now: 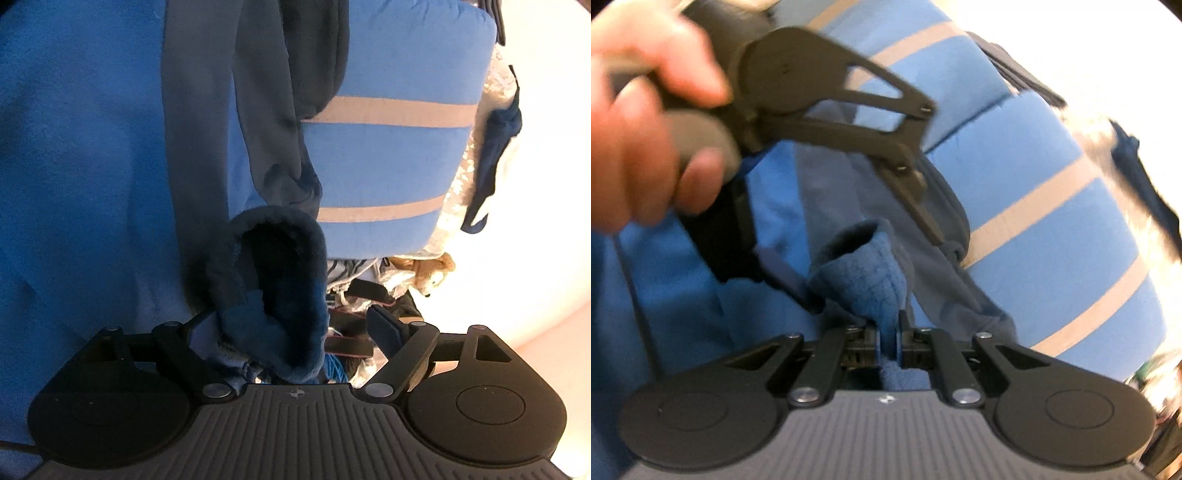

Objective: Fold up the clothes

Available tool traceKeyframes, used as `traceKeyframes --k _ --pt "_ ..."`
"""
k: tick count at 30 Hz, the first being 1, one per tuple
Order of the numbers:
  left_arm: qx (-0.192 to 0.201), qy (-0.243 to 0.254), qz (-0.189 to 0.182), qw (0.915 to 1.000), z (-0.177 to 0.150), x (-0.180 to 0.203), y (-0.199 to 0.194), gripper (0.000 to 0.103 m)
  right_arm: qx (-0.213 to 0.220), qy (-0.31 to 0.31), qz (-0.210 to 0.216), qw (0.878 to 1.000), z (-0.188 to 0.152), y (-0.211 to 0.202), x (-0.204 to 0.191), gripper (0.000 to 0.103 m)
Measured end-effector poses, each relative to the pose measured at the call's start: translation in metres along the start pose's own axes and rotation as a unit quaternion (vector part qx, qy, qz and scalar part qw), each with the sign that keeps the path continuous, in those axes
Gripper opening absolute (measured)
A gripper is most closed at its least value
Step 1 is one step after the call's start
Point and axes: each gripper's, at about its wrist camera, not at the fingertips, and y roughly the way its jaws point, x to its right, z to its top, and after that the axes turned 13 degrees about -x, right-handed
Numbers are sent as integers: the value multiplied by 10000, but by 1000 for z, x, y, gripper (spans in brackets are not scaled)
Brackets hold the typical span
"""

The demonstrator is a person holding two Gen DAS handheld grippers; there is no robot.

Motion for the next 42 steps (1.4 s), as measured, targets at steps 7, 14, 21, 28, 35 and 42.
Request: traceKeyframes --k 7,14,21,28,35,42 --pt "-84 34 308 9995 -1 -3 0 60 4 -364 -144 9992 -3 -1 -13 8" --pt "-25 119 342 9993 -2 -6 -2 54 26 -480 -178 9987 -6 -1 -15 8" --pt "-47 362 466 9982 -5 -2 -3 16 54 -513 -201 9985 -8 -2 -16 8" --pt "87 1133 448 9925 -16 27 -9 14 243 -74 -448 9987 -16 -3 -11 82" --pt "379 1666 607 9834 -36 79 -21 14 508 599 -881 9930 -39 -12 14 103" --pt "514 2292 592 9702 -55 161 -33 14 264 1592 -694 9845 -73 -7 64 103"
